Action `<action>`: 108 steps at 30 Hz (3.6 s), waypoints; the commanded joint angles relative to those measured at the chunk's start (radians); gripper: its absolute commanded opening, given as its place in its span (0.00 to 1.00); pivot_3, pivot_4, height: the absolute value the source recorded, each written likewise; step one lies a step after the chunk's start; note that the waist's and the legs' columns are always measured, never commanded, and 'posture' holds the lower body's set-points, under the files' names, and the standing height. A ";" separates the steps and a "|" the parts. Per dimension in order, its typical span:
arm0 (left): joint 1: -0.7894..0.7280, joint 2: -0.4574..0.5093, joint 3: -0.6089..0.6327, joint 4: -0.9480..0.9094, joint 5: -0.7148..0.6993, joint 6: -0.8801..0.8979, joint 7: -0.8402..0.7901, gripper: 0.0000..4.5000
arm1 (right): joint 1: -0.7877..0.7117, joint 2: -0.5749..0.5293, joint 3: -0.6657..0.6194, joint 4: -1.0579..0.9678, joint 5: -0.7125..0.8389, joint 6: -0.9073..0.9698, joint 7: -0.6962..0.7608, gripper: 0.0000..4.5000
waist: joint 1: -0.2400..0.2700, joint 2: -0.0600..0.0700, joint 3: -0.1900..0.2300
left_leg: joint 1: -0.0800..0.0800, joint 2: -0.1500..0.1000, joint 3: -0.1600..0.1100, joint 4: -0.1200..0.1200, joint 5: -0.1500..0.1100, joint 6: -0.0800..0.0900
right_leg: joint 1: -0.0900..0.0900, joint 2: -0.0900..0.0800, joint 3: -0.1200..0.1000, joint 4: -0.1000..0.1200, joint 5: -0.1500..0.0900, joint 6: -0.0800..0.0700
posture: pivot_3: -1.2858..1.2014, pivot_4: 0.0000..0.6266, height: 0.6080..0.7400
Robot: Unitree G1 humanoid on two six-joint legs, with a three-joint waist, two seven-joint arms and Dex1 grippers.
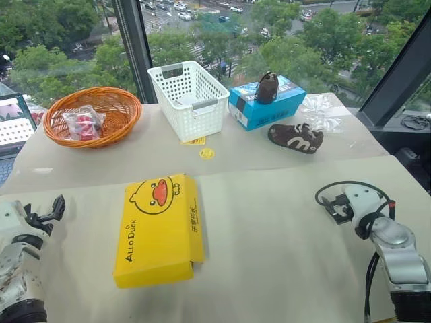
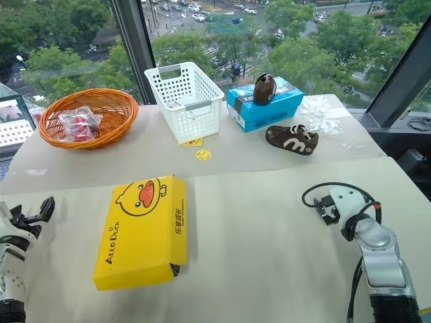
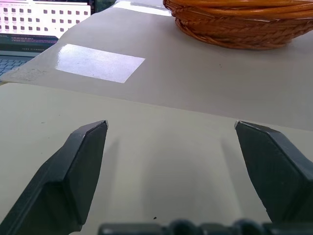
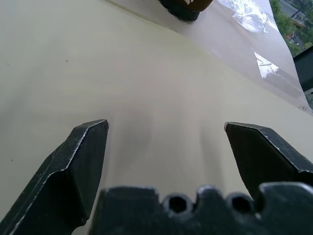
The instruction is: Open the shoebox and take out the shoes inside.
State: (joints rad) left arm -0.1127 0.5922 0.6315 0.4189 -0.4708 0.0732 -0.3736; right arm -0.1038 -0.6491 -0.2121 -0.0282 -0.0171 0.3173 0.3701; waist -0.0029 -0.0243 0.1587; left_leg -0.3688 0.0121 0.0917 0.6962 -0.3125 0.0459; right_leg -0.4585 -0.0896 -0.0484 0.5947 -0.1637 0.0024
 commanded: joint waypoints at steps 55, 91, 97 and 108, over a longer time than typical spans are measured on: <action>-0.031 0.335 -0.649 -0.489 0.123 0.214 -0.942 0.01 | -0.502 0.135 0.640 0.066 0.098 -0.019 0.749 0.01 | 0.012 0.000 0.003 | -0.001 0.001 -0.002 0.019 0.000 -0.001 | 0.000 0.007 0.000 0.015 0.000 -0.006 | 0.52 0.24 0.93; -0.377 0.294 -0.663 -0.021 0.270 -0.065 -1.053 0.01 | -0.319 -0.126 0.427 -0.147 0.170 0.092 0.767 0.01 | -0.010 -0.001 0.003 | -0.005 0.004 -0.001 0.030 -0.006 0.009 | -0.001 0.011 0.004 0.016 0.002 -0.004 | 0.52 0.24 0.93; 0.018 0.411 -0.268 -0.472 -0.025 0.340 -0.986 0.01 | -0.457 -0.074 0.444 0.098 0.171 -0.024 0.835 0.01 | -0.020 -0.003 0.006 | -0.004 0.005 0.000 0.030 -0.006 0.008 | -0.002 0.010 0.006 0.016 0.001 -0.002 | 0.52 0.24 0.93; 0.542 0.189 0.061 -0.959 -0.278 0.587 -0.784 0.01 | -0.648 0.073 0.494 0.415 0.131 -0.190 0.935 0.01 | -0.002 -0.002 0.007 | -0.002 0.003 -0.001 0.028 -0.003 0.003 | 0.000 0.009 0.005 0.017 0.001 -0.004 | 0.52 0.24 0.93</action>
State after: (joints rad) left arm 0.4028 0.7959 0.6594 -0.4818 -0.7205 0.6650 -1.1794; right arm -0.7278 -0.5748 0.2910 0.3767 0.1181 0.1662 1.2856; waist -0.0048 -0.0259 0.1659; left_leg -0.3702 0.0159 0.0918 0.7228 -0.3156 0.0486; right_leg -0.4589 -0.0804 -0.0421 0.6108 -0.1621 -0.0029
